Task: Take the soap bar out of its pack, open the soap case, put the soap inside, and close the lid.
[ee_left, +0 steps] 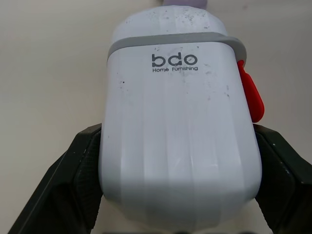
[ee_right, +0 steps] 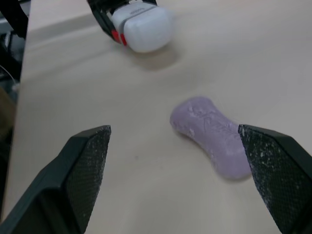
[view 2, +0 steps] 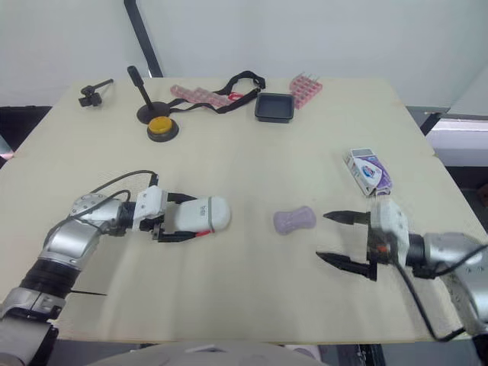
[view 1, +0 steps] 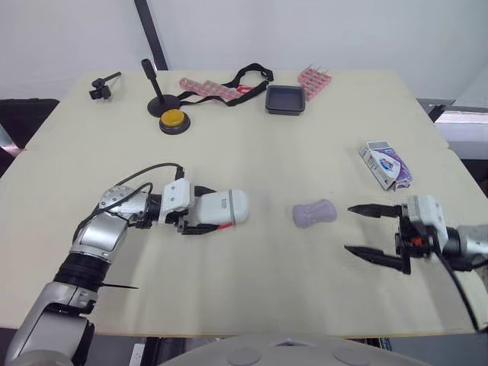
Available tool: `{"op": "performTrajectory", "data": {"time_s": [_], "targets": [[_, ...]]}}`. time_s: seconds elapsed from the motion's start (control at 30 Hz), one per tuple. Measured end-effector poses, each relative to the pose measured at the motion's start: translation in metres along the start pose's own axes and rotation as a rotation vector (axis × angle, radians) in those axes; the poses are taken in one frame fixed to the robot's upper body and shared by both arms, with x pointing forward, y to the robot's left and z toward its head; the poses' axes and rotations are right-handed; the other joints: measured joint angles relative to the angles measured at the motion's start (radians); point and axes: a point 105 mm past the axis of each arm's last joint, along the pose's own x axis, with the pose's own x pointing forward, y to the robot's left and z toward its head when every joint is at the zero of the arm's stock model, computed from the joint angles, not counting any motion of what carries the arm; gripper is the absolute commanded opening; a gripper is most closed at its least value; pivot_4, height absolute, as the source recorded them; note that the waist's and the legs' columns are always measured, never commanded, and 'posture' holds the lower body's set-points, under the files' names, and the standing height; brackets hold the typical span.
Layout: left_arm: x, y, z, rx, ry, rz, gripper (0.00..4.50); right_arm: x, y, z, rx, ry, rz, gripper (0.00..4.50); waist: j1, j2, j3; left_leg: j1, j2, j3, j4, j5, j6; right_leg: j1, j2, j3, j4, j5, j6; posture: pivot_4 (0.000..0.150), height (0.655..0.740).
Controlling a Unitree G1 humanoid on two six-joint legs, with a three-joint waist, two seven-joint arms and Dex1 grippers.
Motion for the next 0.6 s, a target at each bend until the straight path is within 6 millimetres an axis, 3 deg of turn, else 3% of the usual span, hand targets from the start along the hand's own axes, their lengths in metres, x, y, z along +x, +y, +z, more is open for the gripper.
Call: {"op": "performTrajectory", "data": {"time_s": [0.17, 0.33, 0.6], "targets": [[0.012, -0.005, 0.022, 0.155, -0.09, -0.008, 3.48, 0.025, 0.007, 0.025, 0.288, -0.007, 0.02, 4.5, 0.008, 0.0, 0.0, 0.0, -0.001, 0.0, -0.001, 0.0, -0.001, 0.0, 0.001, 0.0, -0.002, 0.0, 0.0, 0.15, 0.7291], [0.029, -0.013, 0.037, 0.276, -0.159, -0.006, 3.48, 0.052, 0.016, 0.033, 0.533, -0.003, 0.046, 4.5, 0.017, 0.0, 0.0, 0.0, -0.001, 0.0, -0.002, 0.003, -0.007, 0.0, 0.002, 0.0, -0.002, 0.0, 0.0, 0.15, 0.7291], [0.04, -0.008, 0.047, 0.333, -0.185, 0.028, 3.48, 0.077, 0.029, 0.032, 0.65, 0.059, 0.07, 4.5, 0.02, 0.0, 0.0, -0.001, -0.001, 0.0, -0.003, 0.004, -0.012, 0.0, 0.002, 0.0, -0.002, 0.003, 0.006, 0.15, 0.7291]]}}
